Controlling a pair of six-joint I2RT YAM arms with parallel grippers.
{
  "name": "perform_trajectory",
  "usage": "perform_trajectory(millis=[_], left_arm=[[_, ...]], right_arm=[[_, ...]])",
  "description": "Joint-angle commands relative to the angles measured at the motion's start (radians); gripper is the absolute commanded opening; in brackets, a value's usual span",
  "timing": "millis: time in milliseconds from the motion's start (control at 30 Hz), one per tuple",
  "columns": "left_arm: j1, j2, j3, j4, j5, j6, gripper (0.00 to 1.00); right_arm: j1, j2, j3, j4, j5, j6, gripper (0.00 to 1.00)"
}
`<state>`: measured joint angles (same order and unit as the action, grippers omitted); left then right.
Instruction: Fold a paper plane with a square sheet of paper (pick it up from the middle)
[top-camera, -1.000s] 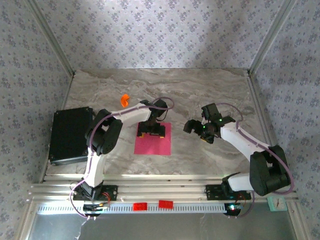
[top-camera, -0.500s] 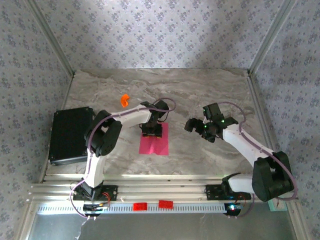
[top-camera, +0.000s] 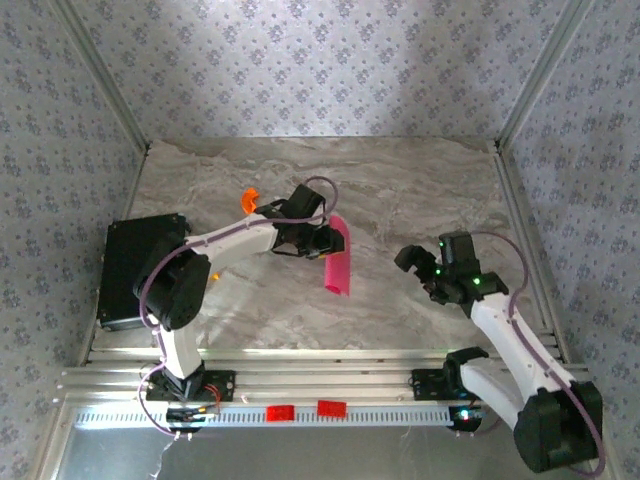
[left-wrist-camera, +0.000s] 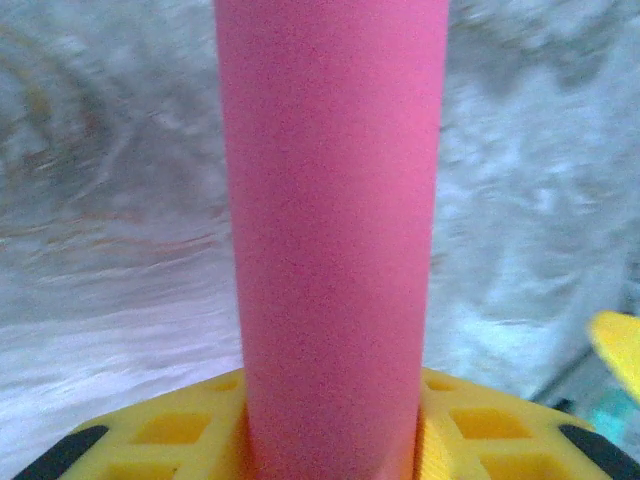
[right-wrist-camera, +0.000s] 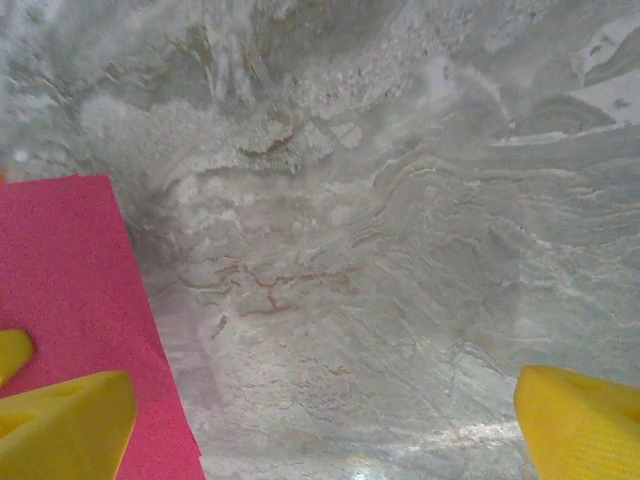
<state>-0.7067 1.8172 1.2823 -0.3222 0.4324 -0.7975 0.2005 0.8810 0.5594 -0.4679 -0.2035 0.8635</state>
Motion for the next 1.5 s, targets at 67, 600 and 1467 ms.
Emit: perform_trajectory(millis=[67, 600, 1467], left_arm=[[0.034, 0.003, -0.074, 0.253, 0.195, -0.142, 0.38], [0.052, 0.131, -0.125, 0.269, 0.225, -0.125, 0.39], [0.057, 0.025, -0.078, -0.087, -0.061, 0.133, 0.67]], right_arm=[[-0.02, -0.066, -0.045, 0.096, -0.033, 0.038, 0.99], [0.032, 0.035, 0.003, 0.182, -0.018, 0.063, 0.97], [0.086, 0.149, -0.002, 0.281, -0.131, -0.012, 0.89]])
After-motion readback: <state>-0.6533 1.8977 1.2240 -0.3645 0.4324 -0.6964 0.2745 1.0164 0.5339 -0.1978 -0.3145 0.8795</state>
